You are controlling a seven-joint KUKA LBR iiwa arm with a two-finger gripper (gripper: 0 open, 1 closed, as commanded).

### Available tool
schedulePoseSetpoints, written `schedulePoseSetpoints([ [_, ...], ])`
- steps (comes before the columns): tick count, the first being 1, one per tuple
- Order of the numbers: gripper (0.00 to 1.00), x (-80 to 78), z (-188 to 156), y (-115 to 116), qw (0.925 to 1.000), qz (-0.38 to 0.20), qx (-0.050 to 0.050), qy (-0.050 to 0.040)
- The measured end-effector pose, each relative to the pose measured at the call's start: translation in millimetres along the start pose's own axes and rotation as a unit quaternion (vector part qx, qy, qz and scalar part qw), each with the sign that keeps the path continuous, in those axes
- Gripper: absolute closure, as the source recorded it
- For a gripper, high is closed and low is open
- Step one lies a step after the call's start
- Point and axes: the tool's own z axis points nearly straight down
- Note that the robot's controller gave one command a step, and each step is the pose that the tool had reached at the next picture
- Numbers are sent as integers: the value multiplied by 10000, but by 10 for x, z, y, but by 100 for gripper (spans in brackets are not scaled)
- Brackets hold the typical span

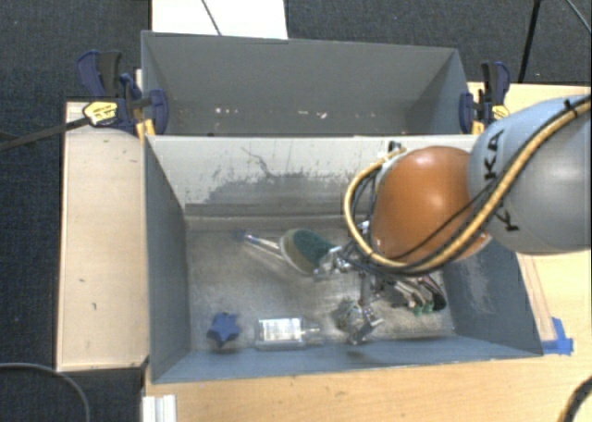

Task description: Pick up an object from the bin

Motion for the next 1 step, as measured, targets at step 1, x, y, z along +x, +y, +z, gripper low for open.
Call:
schedulePoseSetpoints([
  [1, 100, -15, -11, 29, 10000, 5, -11, -13],
])
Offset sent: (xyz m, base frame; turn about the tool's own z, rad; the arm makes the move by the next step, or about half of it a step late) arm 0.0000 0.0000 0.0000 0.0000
